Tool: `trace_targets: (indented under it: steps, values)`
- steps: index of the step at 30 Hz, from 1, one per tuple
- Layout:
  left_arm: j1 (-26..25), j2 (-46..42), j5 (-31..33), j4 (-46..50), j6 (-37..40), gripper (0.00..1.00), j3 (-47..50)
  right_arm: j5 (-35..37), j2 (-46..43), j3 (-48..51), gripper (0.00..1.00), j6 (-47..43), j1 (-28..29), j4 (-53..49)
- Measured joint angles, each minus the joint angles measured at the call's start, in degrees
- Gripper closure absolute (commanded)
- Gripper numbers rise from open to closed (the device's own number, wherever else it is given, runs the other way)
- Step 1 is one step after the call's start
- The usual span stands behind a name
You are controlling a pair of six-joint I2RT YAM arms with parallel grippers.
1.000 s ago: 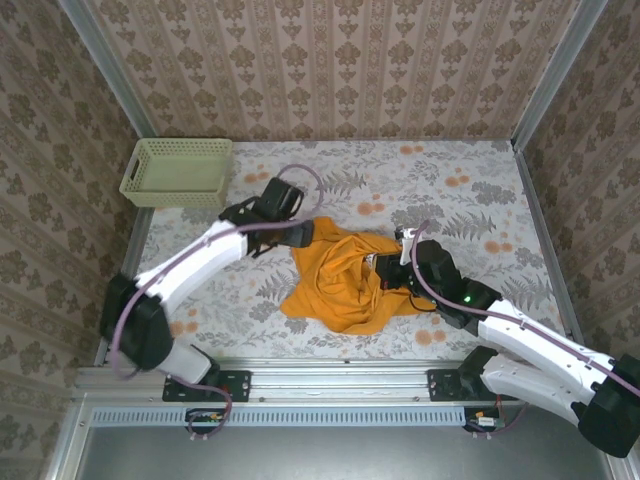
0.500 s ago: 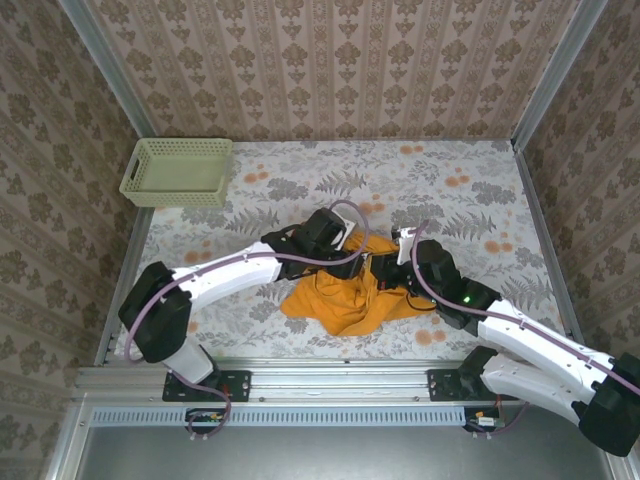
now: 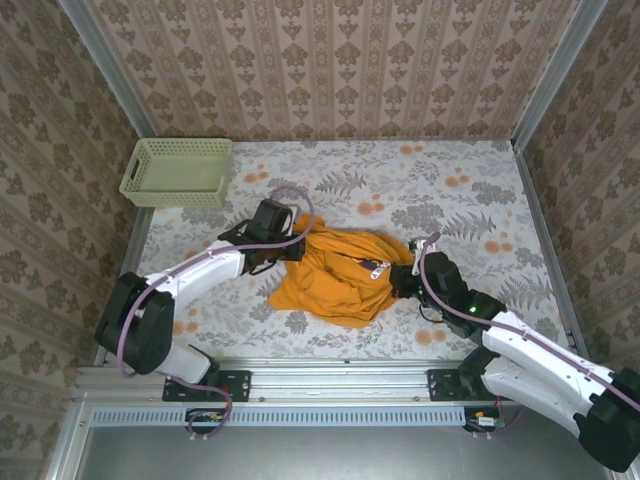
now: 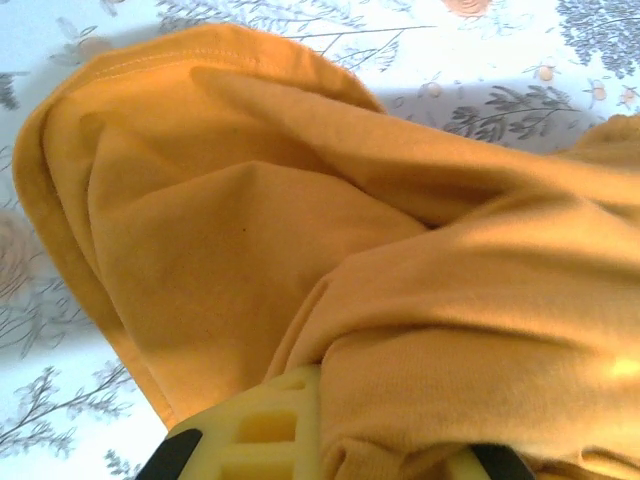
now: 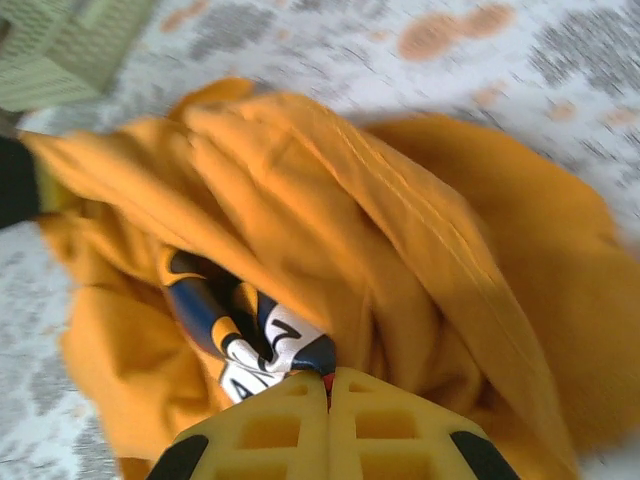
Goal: Fold the inside-out t-shirt
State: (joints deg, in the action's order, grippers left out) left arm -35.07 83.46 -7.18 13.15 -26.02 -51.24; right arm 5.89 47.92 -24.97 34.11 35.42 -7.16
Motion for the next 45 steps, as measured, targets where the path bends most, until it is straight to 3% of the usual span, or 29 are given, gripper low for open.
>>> trace_targets:
  steps: [1,5,9,15,23,35,38,41,43,45]
  values:
    - [0.2,-0.1,-0.6,-0.1,0.0,0.99,0.2,0.3,1.1,0.2,0.96,0.2,-0.2,-0.4]
    - [-1.1,-0.1,-2.9,-1.5,-0.3,0.99,0.3,3.3,5.7,-0.9,0.55,-0.3,1.0,-3.3]
    - [-3.3,0.0,-4.1,-1.9,-0.4,1.0,-0.1,9.4,7.0,-6.8,0.42,-3.4,6.9,-9.2]
    - [-4.3,0.2,-6.3,-3.0,-1.3,1.0,-1.3,11.4,10.2,-16.7,0.4,-7.2,13.4,-9.6]
    - [-4.3,-0.8,-7.6,-3.3,-1.8,1.0,-1.3,8.6,30.5,-23.8,0.38,-9.8,13.0,-8.7]
    - [-3.4,-1.2,-12.7,-6.4,-5.3,1.0,0.0,8.5,44.8,-29.1,0.35,-14.8,9.0,-5.5]
    - [-2.3,-1.5,-14.6,-7.5,-6.4,1.0,0.3,9.3,47.5,-30.2,0.23,-15.2,8.7,-4.7]
    - [-1.4,-2.1,-15.6,-8.1,-7.1,1.0,0.9,10.1,50.4,-31.5,0.21,-15.6,8.6,-3.2]
    - [-1.0,-2.5,-15.9,-8.2,-7.4,1.0,1.1,10.3,52.0,-32.1,0.32,-15.5,8.4,-2.2]
    - [-0.6,-2.7,-16.3,-8.6,-7.5,1.0,1.5,10.3,53.4,-32.6,0.59,-15.3,8.2,-1.7]
